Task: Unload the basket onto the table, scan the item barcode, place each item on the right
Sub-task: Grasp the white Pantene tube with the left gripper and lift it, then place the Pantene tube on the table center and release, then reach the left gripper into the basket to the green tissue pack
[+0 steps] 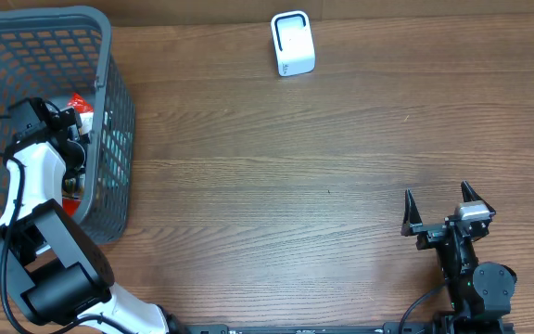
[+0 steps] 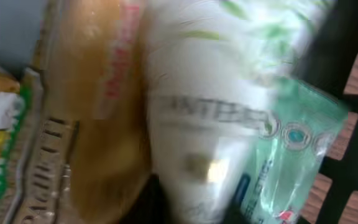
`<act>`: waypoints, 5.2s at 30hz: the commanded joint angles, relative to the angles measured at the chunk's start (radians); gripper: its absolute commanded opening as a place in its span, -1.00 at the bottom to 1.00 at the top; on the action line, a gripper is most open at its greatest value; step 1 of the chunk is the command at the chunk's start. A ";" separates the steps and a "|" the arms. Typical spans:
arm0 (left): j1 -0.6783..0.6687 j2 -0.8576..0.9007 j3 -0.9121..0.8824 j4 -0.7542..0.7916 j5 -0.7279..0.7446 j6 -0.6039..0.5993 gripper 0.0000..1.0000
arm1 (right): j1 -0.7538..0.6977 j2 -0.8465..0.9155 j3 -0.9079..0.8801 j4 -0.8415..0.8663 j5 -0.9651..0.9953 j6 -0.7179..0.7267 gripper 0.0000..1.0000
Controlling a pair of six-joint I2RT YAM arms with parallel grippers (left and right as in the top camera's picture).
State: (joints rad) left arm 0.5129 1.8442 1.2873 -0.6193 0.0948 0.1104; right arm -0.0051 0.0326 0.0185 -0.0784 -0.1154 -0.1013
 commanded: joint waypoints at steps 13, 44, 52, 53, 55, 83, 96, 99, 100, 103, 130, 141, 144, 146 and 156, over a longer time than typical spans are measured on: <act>-0.003 -0.105 0.261 -0.193 0.027 -0.029 -0.92 | -0.003 -0.005 -0.010 0.005 0.003 -0.001 1.00; -0.482 -0.426 0.658 -0.705 0.165 -0.146 -0.91 | -0.003 -0.005 -0.010 0.005 0.003 -0.001 1.00; -0.754 -0.321 0.514 -0.684 0.151 -0.192 -0.91 | -0.003 -0.005 -0.010 0.005 0.003 -0.001 1.00; -0.777 -0.304 0.493 -0.675 0.143 -0.199 -0.91 | -0.003 -0.005 -0.010 0.005 0.003 -0.001 1.00; -0.821 -0.271 0.446 -0.645 0.124 -0.214 -0.91 | -0.003 -0.005 -0.010 0.005 0.003 -0.001 1.00; -0.968 -0.143 -0.140 -0.051 -0.105 -0.559 -0.92 | -0.003 -0.005 -0.010 0.005 0.003 -0.001 1.00; -0.970 -0.153 -0.136 0.043 -0.100 -0.501 -0.02 | -0.003 -0.005 -0.010 0.005 0.003 0.000 1.00; -0.970 -0.177 -0.021 -0.058 -0.103 -0.459 0.00 | -0.003 -0.005 -0.010 0.005 0.003 -0.001 1.00; -0.969 -0.187 0.031 -0.101 -0.103 -0.444 0.00 | -0.003 -0.005 -0.010 0.005 0.003 -0.001 1.00; -0.957 -0.213 0.222 -0.251 -0.106 -0.406 0.02 | -0.003 -0.005 -0.010 0.005 0.003 -0.001 1.00; -0.010 -0.234 0.753 -0.680 -0.146 -0.323 0.11 | -0.003 -0.005 -0.010 0.005 0.003 -0.001 1.00; -0.014 -0.234 0.299 -0.368 -0.042 -0.160 0.15 | -0.003 -0.005 -0.010 0.005 0.003 -0.001 1.00; -0.014 -0.230 0.185 -0.260 -0.009 -0.130 0.20 | -0.003 -0.005 -0.010 0.005 0.003 -0.001 1.00; -0.014 -0.223 0.127 -0.198 -0.008 -0.105 0.24 | -0.003 -0.005 -0.010 0.005 0.003 -0.001 1.00; -0.023 -0.080 0.059 -0.086 0.061 -0.027 0.29 | -0.003 -0.005 -0.010 0.005 0.003 -0.001 1.00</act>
State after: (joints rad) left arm 0.4973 1.7103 1.3586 -0.7177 0.1223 0.0467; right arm -0.0051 0.0326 0.0185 -0.0784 -0.1154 -0.1013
